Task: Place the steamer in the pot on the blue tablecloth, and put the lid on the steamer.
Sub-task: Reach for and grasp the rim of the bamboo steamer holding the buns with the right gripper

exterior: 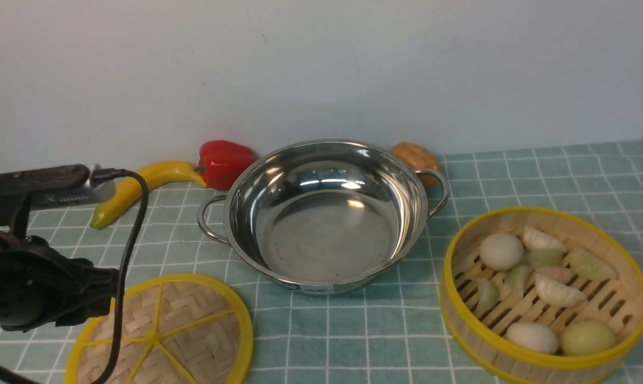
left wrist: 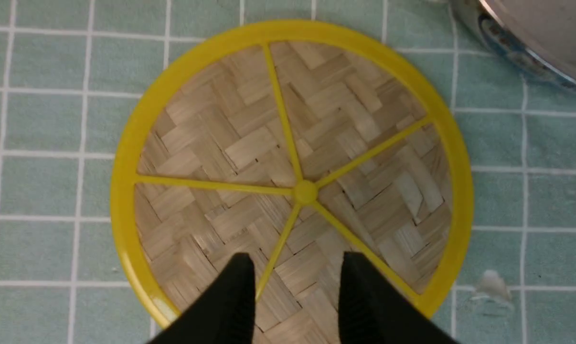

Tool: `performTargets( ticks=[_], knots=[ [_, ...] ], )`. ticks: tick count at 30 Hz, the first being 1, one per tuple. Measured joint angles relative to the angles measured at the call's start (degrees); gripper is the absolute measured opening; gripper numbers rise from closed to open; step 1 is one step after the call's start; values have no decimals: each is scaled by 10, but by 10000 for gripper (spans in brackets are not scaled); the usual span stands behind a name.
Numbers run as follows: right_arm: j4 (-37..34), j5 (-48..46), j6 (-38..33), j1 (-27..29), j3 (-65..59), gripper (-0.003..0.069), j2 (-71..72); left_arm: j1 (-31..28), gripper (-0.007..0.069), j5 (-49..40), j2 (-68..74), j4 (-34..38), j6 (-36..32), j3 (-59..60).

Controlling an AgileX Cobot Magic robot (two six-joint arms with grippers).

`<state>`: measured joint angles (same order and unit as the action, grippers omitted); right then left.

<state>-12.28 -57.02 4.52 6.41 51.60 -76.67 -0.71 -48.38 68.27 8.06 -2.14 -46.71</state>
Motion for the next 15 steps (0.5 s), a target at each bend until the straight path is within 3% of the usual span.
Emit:
performTargets(
  ticks=[15],
  knots=[
    [5,113,-1,0,9,240,-163,0,243,17,14,-1,-1,-2]
  ],
)
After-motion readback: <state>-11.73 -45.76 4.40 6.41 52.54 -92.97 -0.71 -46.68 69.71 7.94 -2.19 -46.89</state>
